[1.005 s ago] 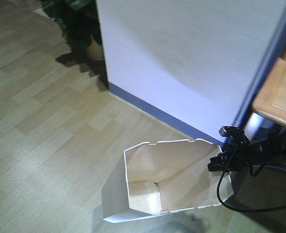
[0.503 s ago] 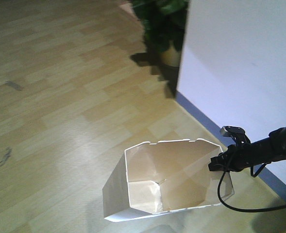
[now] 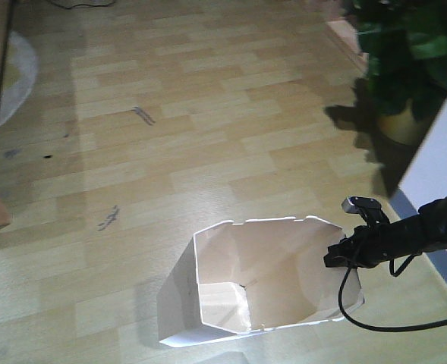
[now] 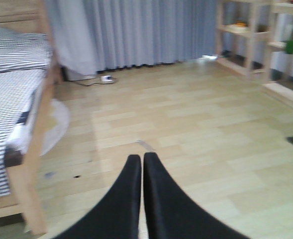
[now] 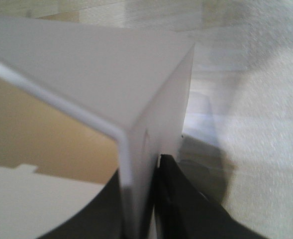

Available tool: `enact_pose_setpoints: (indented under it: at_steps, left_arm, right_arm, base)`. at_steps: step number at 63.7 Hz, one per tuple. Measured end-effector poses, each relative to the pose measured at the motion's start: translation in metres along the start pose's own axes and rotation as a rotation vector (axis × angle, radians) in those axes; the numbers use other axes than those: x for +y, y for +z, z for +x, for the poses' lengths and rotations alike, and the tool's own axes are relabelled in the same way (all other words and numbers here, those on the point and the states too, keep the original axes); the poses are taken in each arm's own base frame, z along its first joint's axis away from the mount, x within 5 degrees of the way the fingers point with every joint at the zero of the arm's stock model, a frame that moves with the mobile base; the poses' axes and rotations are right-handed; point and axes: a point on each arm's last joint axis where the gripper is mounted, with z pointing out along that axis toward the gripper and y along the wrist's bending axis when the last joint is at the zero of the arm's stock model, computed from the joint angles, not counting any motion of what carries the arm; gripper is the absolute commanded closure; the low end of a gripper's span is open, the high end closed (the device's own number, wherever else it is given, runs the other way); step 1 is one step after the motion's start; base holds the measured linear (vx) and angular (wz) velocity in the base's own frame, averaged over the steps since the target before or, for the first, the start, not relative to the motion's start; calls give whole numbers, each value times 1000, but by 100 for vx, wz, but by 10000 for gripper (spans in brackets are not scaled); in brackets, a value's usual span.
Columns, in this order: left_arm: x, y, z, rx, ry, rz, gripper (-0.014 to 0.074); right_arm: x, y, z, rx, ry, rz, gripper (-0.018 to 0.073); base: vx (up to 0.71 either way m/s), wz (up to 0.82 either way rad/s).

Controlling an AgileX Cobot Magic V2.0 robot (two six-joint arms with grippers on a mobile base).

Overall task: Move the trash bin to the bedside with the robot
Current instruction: 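Hold the bin in the right gripper while the base turns toward the bed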

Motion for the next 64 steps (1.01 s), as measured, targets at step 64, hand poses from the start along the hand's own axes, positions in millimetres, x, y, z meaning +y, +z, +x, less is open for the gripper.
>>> enact_pose_setpoints:
  at_steps: [64]
  left_arm:
    - [0,0,0,0,0,0,603]
  right_arm:
    - [1,0,0,0,-2,-5,566]
  base:
    - [30,18]
